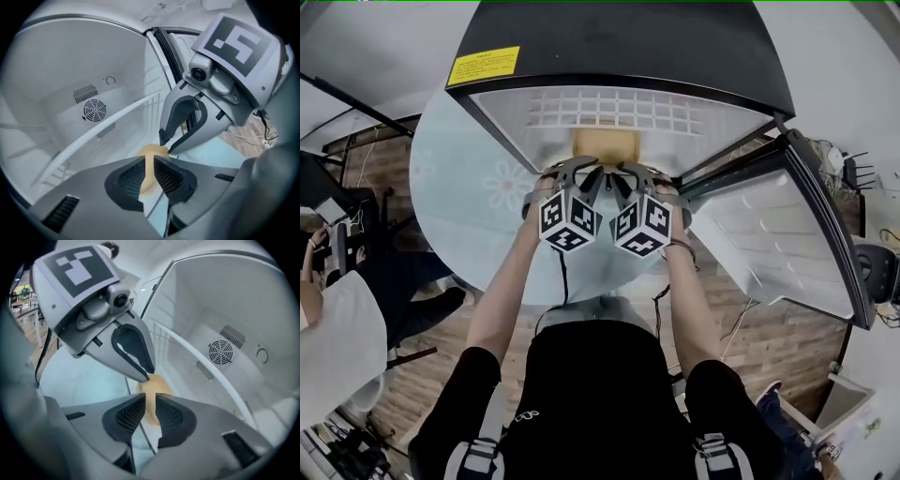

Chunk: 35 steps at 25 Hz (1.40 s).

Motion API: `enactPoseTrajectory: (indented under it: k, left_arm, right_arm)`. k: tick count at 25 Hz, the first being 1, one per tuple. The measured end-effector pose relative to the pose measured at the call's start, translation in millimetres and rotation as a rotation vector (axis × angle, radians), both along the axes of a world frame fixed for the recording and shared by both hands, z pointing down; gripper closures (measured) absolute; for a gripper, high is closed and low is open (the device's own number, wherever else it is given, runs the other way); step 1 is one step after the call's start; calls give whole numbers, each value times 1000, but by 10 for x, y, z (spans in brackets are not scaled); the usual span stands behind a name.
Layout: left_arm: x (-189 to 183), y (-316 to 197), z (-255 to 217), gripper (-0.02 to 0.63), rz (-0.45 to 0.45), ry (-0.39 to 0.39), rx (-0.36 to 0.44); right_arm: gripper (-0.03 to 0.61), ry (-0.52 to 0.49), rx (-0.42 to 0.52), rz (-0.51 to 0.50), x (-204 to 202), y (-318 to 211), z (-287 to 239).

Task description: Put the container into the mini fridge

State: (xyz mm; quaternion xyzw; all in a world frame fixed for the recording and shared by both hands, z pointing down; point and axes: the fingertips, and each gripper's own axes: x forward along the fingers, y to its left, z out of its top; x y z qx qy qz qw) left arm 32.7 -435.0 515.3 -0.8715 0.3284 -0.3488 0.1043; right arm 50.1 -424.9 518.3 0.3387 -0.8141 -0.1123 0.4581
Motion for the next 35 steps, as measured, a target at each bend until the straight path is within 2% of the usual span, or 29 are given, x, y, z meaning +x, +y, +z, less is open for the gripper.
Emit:
enactPoseTrajectory:
  k: [4, 8, 14, 21, 25, 30, 35]
  left_arm:
    - [-30, 131, -303, 545, -60, 100, 43]
    - [-100, 299, -616, 598, -158, 218, 94]
    - [-166, 662, -919, 599, -261, 363, 139]
    - [-343, 952, -1243, 600, -387, 584, 145]
    - [-435, 1027, -1313, 600, -446, 625, 168]
    - [-457, 1166, -1301, 600, -490, 672, 142]
    - [-383, 1215, -1290, 600, -496, 687, 134]
  right_arm:
    - [520, -96, 46, 52, -5, 145, -267]
    - [570, -202, 120, 92, -15, 310, -554]
    - [571, -359, 189, 126, -37, 632, -912]
    - [571, -666, 149, 189, -3, 931, -1201]
    - [572, -750, 159, 231, 45, 994, -1281]
    - [574, -881, 144, 307, 119, 1106, -1327]
    - [574, -883, 150, 324, 187, 1120, -1319]
